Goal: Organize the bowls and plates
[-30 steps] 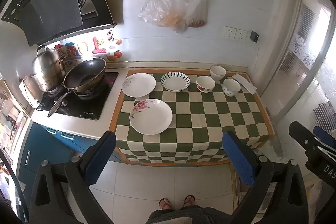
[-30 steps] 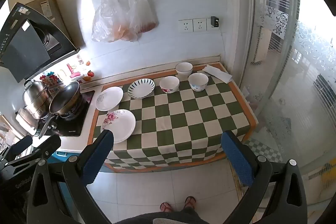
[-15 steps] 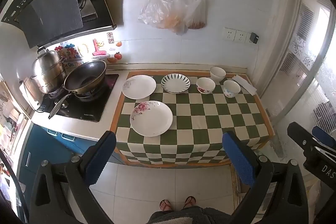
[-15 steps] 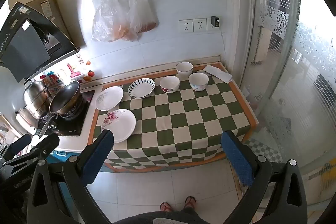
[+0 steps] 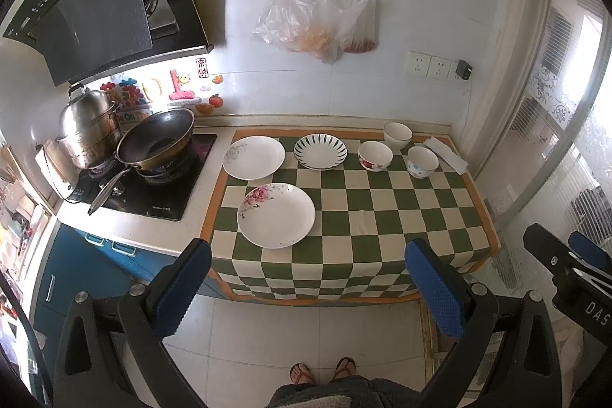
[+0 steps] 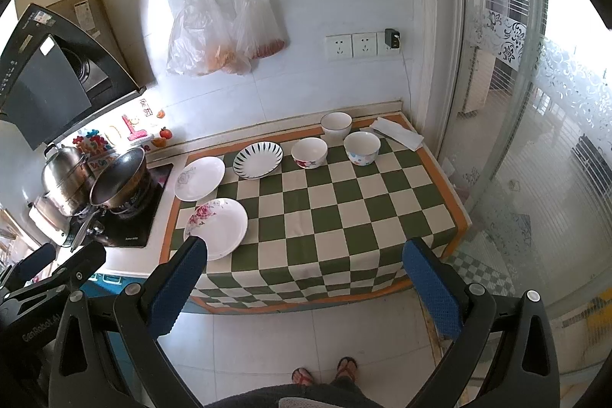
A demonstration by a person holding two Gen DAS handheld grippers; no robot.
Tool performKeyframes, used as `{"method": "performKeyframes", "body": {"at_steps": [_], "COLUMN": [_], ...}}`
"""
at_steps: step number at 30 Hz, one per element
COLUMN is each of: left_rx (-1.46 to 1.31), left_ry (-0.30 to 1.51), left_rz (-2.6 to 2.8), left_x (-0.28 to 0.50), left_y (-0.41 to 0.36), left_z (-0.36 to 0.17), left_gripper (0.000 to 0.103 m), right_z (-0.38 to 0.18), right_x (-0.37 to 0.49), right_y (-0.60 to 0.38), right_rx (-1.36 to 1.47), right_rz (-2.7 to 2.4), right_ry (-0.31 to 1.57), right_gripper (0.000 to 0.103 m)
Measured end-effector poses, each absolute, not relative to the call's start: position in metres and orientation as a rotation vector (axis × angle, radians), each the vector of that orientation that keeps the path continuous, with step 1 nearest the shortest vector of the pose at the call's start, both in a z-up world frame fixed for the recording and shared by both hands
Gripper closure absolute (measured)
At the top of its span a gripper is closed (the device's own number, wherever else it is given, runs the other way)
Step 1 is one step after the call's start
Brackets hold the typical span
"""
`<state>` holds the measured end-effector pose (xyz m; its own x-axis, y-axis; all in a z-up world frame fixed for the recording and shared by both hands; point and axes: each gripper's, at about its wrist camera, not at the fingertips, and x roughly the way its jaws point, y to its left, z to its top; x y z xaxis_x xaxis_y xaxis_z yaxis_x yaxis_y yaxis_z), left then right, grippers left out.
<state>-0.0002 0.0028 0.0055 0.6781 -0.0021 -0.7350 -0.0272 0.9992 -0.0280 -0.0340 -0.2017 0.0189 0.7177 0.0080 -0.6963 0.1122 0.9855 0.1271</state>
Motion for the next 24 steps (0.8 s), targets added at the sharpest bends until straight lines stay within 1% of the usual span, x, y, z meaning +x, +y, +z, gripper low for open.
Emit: {"method": "performKeyframes", "body": {"at_steps": [24], "left_rx": [-0.037], "left_ry": [0.823], "left_rz": [0.015], "left_x": [-0.0005], "left_y": [0.0062], "left_z": [0.0025], "left_gripper": [0.000], "right_z": [0.0205], "right_x": [-0.0329], "right_y": [-0.2010], "right_rx": [0.164], "right_rz": [-0.052], "right_ry": [0.769], "right_gripper": [0.000]}}
